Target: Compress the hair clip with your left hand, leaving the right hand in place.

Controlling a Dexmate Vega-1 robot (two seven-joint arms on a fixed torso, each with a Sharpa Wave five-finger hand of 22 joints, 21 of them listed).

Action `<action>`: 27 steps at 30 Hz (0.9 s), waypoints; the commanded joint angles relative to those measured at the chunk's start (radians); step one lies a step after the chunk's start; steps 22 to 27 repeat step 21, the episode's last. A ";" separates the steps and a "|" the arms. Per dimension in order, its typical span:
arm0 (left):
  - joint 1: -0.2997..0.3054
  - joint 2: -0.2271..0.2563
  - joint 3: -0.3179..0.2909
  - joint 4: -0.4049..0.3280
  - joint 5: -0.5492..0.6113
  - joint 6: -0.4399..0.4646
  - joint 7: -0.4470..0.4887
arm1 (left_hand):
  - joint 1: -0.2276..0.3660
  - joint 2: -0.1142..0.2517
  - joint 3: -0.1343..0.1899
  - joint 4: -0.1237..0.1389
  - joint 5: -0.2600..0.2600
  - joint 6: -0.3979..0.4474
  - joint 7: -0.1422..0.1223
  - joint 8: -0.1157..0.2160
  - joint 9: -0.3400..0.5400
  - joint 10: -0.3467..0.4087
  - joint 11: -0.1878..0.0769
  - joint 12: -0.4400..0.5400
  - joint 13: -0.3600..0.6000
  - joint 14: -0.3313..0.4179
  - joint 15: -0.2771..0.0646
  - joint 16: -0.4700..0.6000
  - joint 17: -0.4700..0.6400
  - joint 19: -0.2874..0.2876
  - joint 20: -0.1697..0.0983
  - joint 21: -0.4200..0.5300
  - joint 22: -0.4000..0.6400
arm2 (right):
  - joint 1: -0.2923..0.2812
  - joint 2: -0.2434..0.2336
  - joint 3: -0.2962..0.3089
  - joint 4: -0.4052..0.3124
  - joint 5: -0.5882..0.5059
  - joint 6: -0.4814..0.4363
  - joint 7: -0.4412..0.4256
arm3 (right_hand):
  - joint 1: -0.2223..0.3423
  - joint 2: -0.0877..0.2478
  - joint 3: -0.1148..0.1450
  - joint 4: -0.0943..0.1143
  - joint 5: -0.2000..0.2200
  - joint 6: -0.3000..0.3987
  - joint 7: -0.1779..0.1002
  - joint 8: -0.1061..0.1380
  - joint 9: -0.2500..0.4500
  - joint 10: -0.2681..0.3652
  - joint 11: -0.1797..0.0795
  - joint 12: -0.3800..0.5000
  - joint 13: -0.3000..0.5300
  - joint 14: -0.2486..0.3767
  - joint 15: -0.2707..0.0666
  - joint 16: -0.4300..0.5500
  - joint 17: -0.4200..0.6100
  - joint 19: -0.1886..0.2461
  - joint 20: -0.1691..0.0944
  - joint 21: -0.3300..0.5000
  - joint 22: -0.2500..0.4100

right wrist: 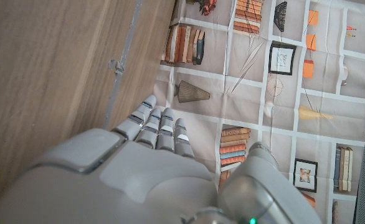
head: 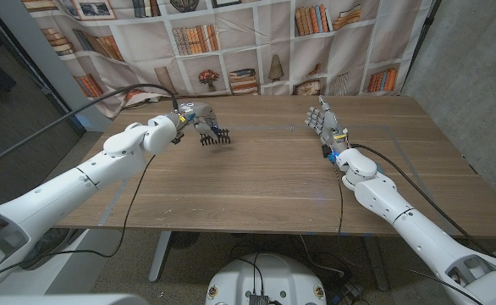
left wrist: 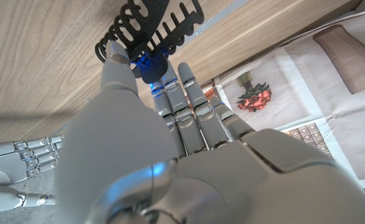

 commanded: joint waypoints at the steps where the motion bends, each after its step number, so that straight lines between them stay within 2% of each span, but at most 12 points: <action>1: 0.024 0.024 -0.025 -0.052 -0.014 0.022 -0.009 | 0.109 0.108 0.222 0.213 -0.006 0.025 -0.014 0.010 0.001 0.097 -0.093 0.008 0.011 0.014 -0.091 -0.004 0.005 -0.006 -0.043 0.000 0.002 | -0.004 -0.012 0.003 -0.018 0.000 -0.008 0.004 | -0.003 0.008 -0.001 -0.004 -0.003 0.005 -0.005 0.002 0.004 0.010 0.000 -0.002 0.002 0.007 0.002 -0.003 0.006 0.009 -0.011 -0.004 0.005; 27: 0.033 0.021 -0.037 -0.061 -0.026 0.034 0.002 | 0.109 0.100 0.244 0.222 -0.015 0.025 -0.013 0.013 -0.005 0.094 -0.093 0.024 0.051 0.012 -0.091 -0.006 0.005 -0.012 -0.046 0.000 0.002 | 0.006 -0.012 0.003 -0.011 0.003 -0.010 0.012 | -0.003 0.009 -0.002 -0.005 -0.003 0.006 -0.004 0.002 0.004 0.010 0.002 -0.003 0.002 0.007 0.003 -0.003 0.006 0.011 -0.012 -0.007 0.005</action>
